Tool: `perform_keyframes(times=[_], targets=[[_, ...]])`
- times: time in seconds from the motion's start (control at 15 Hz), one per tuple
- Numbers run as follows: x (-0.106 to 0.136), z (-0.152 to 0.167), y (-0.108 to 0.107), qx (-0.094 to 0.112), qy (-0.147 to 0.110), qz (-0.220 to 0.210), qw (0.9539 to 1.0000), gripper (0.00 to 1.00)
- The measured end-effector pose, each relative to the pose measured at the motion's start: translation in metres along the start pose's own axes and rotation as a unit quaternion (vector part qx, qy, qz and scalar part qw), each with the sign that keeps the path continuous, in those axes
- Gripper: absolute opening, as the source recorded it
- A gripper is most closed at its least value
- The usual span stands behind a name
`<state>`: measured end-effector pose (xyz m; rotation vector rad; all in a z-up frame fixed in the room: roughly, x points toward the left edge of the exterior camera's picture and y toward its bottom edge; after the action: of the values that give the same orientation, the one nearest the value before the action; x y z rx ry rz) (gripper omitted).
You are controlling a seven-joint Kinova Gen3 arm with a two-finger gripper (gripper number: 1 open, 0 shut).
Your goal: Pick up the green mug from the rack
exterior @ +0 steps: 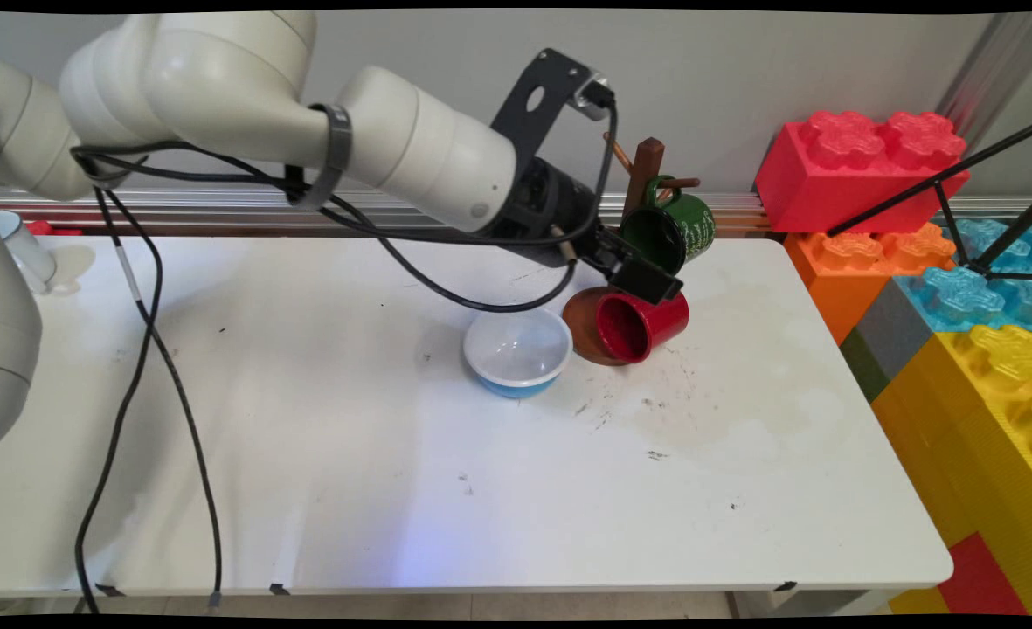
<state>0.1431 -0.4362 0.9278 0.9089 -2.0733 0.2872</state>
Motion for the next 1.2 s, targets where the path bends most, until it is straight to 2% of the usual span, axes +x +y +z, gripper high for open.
perform_keyframes(times=[0.53,1.2], targets=[[0.001,0.025,0.007,0.017,0.013,-0.039,0.999,1.0],[0.006,0.055,0.006,0.038,0.033,-0.075,0.9959,1.0]])
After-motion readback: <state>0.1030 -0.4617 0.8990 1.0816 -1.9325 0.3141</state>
